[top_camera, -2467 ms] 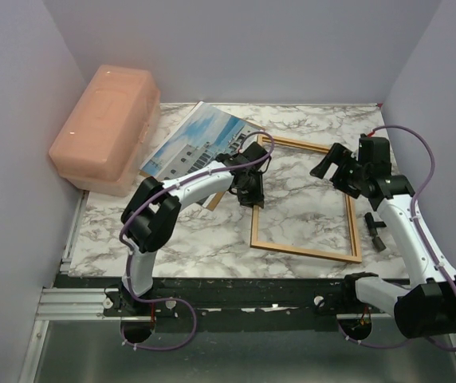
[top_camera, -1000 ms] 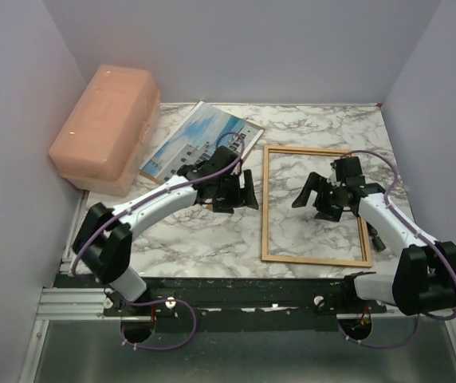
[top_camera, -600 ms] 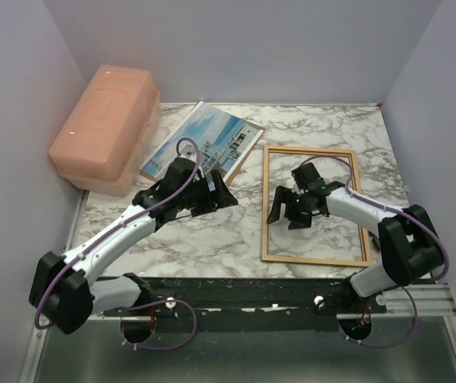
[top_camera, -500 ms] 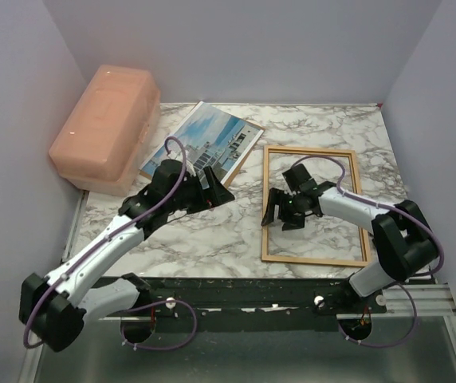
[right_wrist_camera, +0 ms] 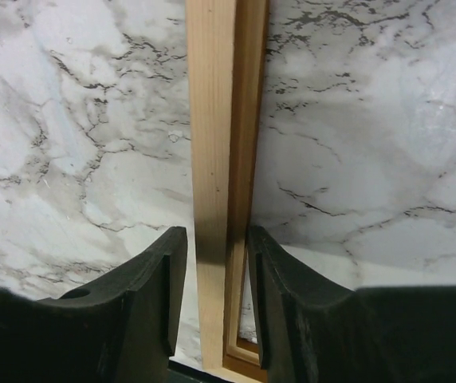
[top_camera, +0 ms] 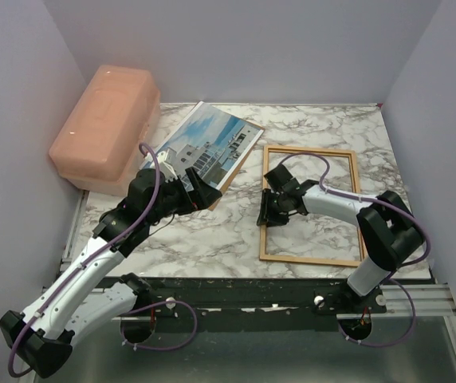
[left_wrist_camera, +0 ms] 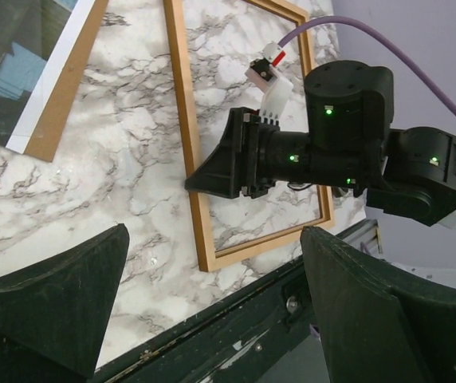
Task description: Put the photo into the frame
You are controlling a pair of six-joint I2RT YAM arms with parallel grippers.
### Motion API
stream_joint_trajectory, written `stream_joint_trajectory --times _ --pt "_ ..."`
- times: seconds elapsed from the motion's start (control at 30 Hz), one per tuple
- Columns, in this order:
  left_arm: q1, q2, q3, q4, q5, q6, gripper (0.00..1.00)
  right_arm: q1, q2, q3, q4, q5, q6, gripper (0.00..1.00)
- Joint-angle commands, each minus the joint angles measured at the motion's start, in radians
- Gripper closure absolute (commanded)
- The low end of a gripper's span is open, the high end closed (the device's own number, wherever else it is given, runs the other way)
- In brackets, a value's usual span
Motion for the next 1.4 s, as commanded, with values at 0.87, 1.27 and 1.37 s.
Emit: stream_joint_trajectory --times 0.87,1.27,1.37 --pt "0.097 0.362 0.127 -0.227 0.002 0.101 0.09 0.021 -0.077 0.156 -0.086 0.01 -0.007 0.12" --pt "0.297 0.406 -0.017 -0.013 0.229 0.019 0.1 0.02 0.126 0.298 0.043 -0.177 0.045 0.1" --pt "0.325 0.383 -0.057 -0.02 0.194 0.027 0.1 0.021 0.171 0.34 0.076 -0.216 0.054 0.1"
